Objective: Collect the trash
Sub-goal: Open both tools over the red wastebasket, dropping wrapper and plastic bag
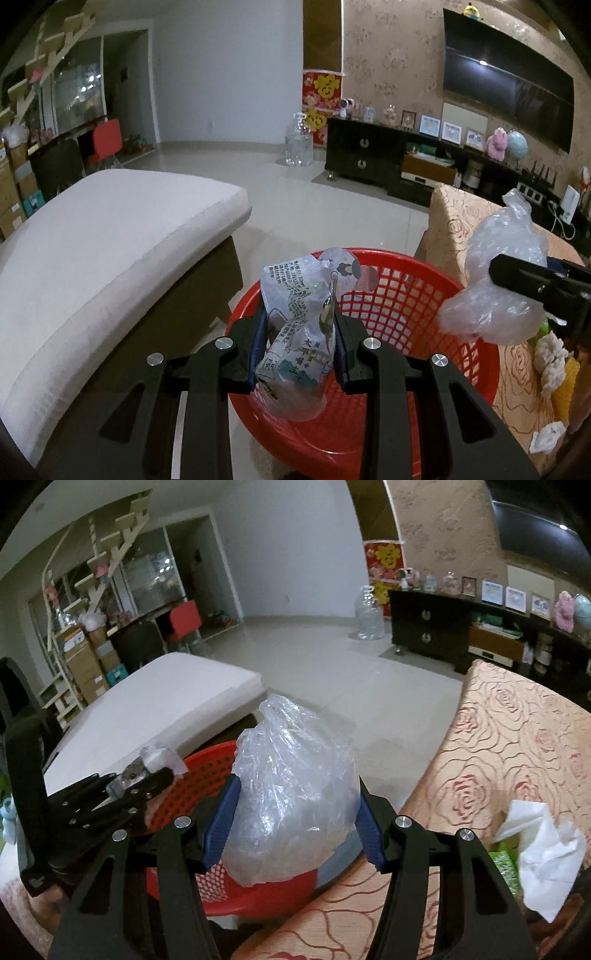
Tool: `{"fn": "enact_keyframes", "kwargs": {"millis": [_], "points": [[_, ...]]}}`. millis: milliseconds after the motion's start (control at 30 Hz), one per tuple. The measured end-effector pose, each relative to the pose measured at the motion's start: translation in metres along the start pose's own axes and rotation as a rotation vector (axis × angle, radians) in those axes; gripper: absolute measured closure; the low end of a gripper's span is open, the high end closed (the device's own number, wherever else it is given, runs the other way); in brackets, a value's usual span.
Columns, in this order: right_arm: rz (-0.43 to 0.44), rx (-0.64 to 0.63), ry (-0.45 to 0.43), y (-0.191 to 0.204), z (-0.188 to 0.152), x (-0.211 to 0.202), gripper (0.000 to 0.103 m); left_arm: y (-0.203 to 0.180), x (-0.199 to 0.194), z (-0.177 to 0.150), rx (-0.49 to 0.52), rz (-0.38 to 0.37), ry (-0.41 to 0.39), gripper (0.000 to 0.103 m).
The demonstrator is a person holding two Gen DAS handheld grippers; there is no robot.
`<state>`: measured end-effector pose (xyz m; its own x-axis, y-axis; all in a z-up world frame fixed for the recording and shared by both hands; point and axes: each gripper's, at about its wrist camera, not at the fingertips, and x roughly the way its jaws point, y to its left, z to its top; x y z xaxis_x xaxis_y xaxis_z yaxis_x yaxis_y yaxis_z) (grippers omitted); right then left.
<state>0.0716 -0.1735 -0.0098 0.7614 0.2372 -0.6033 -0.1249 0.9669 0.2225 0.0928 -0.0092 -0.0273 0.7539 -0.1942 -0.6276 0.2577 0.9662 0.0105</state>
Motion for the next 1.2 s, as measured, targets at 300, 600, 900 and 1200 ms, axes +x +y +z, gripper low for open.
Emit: {"fn": "enact_keyframes", "kwargs": {"millis": [300,600,900,1200], "points": [[0.039,-0.007,0.035,0.010,-0.002,0.009,0.039,-0.002,-0.002,-0.004,0.003,0.015,-0.009,0.028],[0.056,0.018,0.024,0.011,0.000,0.008,0.023,0.008,-0.005,-0.005,-0.034,0.045,-0.021,0.021],[0.029,0.029,0.002,0.004,-0.001,0.000,0.023,0.012,-0.012,-0.003,-0.047,0.048,-0.059,0.021],[-0.055,0.034,-0.036,-0.010,-0.008,-0.018,0.022,0.009,-0.017,-0.002,-0.048,0.026,-0.087,0.021]]}}
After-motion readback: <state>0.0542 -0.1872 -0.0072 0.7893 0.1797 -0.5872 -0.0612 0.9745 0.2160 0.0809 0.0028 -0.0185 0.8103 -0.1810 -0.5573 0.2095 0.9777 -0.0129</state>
